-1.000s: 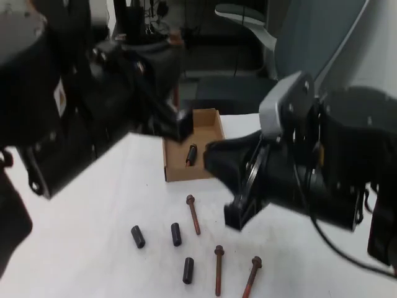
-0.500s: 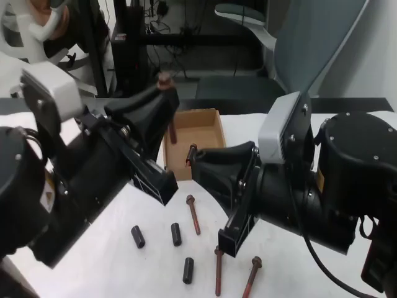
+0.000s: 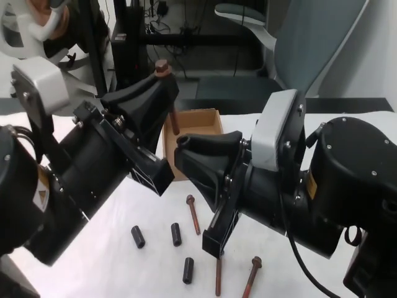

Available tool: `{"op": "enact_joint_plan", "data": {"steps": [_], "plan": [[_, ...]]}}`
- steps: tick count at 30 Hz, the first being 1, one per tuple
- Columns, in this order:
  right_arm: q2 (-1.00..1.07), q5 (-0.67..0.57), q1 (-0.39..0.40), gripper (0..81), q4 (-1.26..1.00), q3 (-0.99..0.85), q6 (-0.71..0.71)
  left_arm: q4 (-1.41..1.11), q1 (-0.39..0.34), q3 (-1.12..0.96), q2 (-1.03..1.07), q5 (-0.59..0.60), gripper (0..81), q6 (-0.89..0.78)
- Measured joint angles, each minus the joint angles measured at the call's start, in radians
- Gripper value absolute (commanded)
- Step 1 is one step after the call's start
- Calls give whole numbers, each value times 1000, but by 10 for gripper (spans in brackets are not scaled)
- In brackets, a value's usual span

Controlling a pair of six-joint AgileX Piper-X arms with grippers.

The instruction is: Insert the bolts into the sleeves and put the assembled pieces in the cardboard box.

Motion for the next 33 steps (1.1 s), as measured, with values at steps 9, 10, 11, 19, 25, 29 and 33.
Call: {"op": "enact_joint_plan", "data": {"steps": [9, 10, 11, 19, 25, 29, 33], "plan": [[22, 28, 2, 6, -45, 0, -3, -28, 0, 0, 0, 0, 18, -23], [22, 31, 2, 6, -45, 0, -3, -28, 0, 0, 0, 0, 18, -29], [22, 33, 2, 6, -45, 0, -3, -28, 0, 0, 0, 0, 18, -31], [22, 33, 2, 6, -72, 0, -3, -19, 0, 0, 0, 0, 18, -32], [22, 33, 2, 6, -74, 0, 8, -14, 0, 0, 0, 0, 18, -32], [22, 26, 2, 6, -74, 0, 27, -14, 0, 0, 0, 0, 18, -32], [22, 25, 2, 6, -74, 0, 26, -13, 0, 0, 0, 0, 18, -32]]}}
